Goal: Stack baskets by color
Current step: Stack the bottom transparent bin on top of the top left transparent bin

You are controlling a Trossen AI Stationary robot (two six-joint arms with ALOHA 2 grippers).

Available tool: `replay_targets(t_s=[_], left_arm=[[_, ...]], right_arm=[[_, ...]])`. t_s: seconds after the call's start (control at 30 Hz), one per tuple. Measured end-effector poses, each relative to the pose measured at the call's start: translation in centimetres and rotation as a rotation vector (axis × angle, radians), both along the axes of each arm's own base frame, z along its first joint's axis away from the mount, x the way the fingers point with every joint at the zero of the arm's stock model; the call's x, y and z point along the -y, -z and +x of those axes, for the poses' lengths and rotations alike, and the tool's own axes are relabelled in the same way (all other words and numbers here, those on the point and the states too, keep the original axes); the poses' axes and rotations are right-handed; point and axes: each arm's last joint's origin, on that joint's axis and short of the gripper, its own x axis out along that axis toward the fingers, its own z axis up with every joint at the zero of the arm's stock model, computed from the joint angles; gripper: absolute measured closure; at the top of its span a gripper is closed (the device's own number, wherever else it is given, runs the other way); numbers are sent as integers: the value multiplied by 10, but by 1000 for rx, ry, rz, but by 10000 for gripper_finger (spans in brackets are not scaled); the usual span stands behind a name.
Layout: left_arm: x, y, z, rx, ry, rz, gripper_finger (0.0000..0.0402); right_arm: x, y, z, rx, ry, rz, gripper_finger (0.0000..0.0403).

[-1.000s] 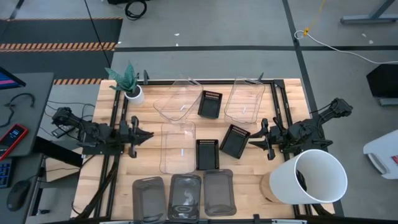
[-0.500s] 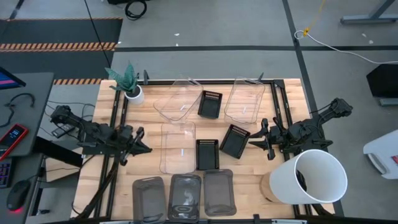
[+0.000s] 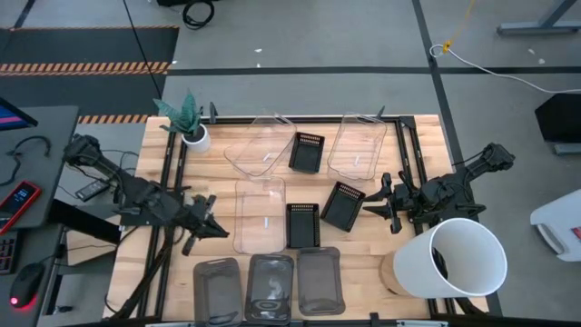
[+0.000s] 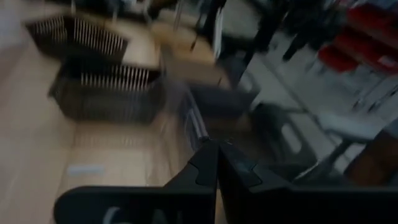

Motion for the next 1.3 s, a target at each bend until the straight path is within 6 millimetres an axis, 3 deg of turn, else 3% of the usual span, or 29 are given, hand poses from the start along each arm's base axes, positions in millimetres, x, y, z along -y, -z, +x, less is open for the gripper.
replay_targets(t_s=[0.3,0.73,0.97,1.3], left_arm=[[29,-1,30,-220,-29,156,381],[67,-30,82,-355,-71,299,285],[87,-37,114,-412,-104,363,276],[85,-32,154,-572,-185,428,275]], right_arm=[[0,0,0,0,0,0,283],[0,0,0,0,0,0,283],[0,0,0,0,0,0,283],[0,0,0,0,0,0,283]])
